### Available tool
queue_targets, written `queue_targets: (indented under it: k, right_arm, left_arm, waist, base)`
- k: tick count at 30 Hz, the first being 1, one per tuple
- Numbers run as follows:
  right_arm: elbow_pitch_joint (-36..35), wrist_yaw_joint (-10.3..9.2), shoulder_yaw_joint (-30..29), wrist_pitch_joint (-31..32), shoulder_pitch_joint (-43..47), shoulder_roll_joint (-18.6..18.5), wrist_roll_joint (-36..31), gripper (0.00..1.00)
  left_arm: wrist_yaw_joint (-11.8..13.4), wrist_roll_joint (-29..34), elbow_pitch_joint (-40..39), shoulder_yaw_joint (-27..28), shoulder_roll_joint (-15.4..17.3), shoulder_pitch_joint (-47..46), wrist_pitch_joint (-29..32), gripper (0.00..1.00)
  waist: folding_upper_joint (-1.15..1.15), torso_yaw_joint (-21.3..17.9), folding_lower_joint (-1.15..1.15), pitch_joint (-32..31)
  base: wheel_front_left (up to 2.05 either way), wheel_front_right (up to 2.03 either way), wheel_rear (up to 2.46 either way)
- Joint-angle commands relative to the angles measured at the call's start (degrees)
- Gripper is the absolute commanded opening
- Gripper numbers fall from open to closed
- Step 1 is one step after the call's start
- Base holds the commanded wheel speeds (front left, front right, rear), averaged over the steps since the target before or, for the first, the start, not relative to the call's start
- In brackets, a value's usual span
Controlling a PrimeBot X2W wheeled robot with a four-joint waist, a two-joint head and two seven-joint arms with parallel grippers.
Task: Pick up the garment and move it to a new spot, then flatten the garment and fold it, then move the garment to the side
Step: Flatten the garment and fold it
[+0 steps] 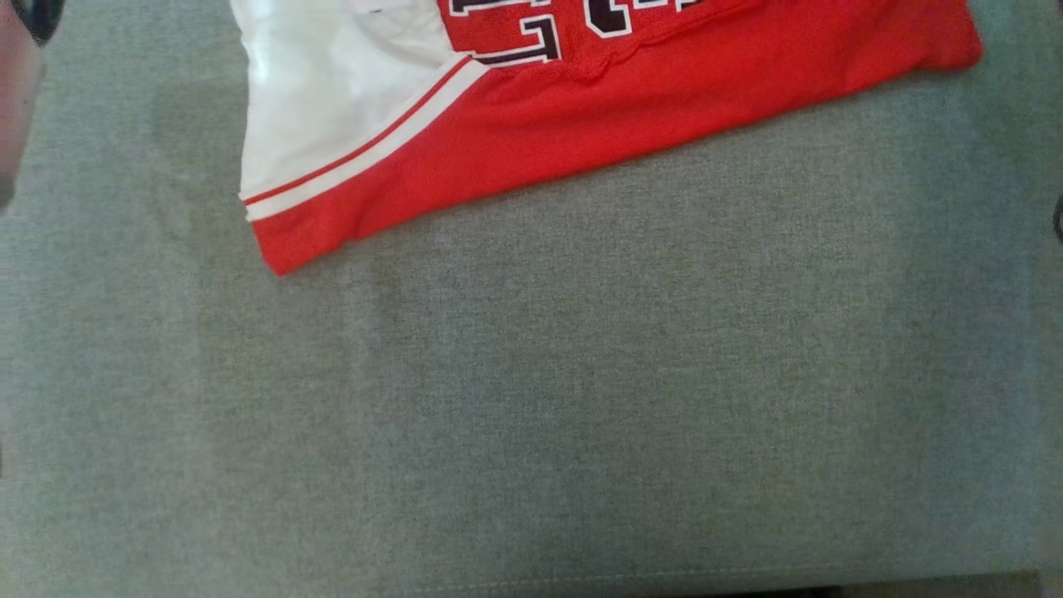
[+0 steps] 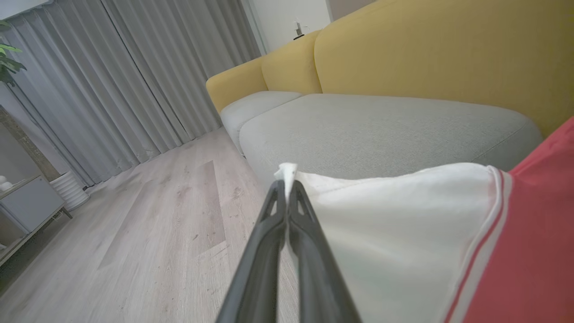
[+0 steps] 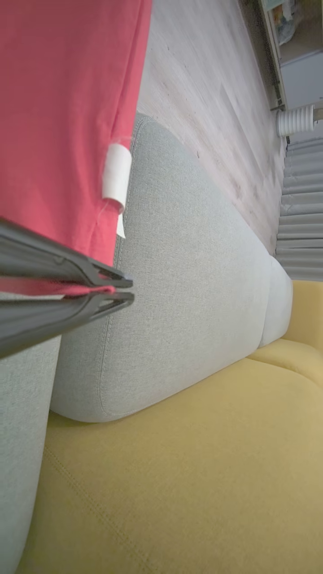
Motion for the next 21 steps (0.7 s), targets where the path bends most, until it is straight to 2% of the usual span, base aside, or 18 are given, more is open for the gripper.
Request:
queue_targets:
  k: [1,6,13,21]
  right_arm:
    - [-1.11,-0.05,0.25,-0.60,0.09,0.20,0.60,0.00]
    - [0.39,-0.05,3.34,-0.58,3.89,-0.27,3.77,0.00]
    - [0.22,-0.05,8.51,1.48,10.92,-3.33,9.62,0.00]
    - [-4.93,-0.05,17.55,5.50,18.18,-9.21,17.12,0.00]
  left_arm:
    - [-0.13,0.45,-0.89,2.22,2.18,-1.22,-0.39,0.00]
    - [-1.23,1.43,-3.25,3.05,2.39,3.89,-0.43,0.00]
    - [-3.02,0.95,-4.22,1.43,2.92,12.79,-0.44,0.00]
    - [-3.78,-1.37,-6.08,-2.56,4.15,19.97,0.30,0.00]
  waist:
    - [0.00,0.37,-0.01,-0.70]
    - [0.00,1.37,-0.01,-4.08]
    - [0.00,3.06,-0.01,-8.68]
    - [0.00,4.45,-0.01,-11.06]
  base:
    - [0.00,0.00,0.00]
    - [0.00,0.00,0.00]
    - [0.00,0.00,0.00]
    - [0.00,0.00,0.00]
